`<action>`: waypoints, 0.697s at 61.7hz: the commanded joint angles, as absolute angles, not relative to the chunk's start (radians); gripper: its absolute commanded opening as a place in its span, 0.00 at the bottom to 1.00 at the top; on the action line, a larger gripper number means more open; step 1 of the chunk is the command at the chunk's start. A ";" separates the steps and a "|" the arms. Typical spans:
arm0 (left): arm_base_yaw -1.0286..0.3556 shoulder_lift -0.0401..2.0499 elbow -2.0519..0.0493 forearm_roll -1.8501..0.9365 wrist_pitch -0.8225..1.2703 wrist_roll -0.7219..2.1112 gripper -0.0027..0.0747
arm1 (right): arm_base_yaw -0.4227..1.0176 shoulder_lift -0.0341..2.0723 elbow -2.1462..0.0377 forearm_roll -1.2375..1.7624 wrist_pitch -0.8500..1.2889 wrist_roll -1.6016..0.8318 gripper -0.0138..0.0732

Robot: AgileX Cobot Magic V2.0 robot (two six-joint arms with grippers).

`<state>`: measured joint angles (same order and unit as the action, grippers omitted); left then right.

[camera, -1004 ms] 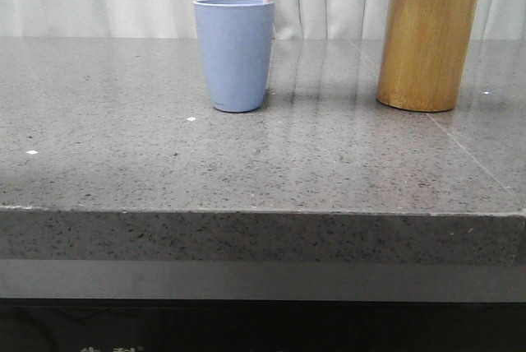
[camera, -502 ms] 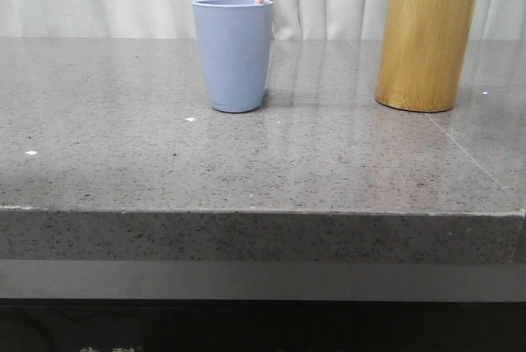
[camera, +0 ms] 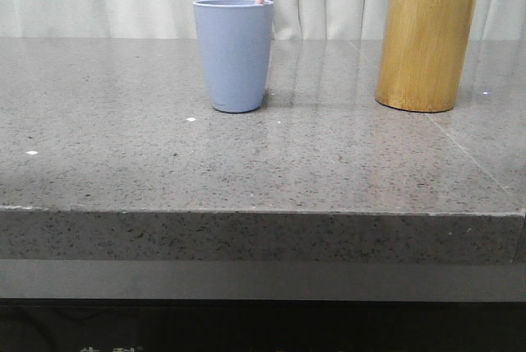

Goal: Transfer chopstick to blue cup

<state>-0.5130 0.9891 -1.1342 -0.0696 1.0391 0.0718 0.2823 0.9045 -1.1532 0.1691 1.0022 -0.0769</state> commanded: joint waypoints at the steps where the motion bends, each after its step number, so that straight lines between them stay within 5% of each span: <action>1: -0.520 0.976 -1.161 -0.083 0.983 0.062 0.40 | 0.278 0.835 -1.117 0.182 0.926 -0.074 0.54; 30: -0.520 0.976 -1.161 -0.083 0.964 0.062 0.36 | 0.278 0.633 -0.943 0.182 0.779 -0.074 0.52; 43: -0.520 0.976 -1.161 -0.083 0.952 0.062 0.08 | 0.278 0.632 -0.937 0.182 0.777 -0.074 0.22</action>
<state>-0.5130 0.9891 -1.1342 -0.0696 1.0212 0.0718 0.2823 0.6324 -0.9125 0.1691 0.8563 -0.0769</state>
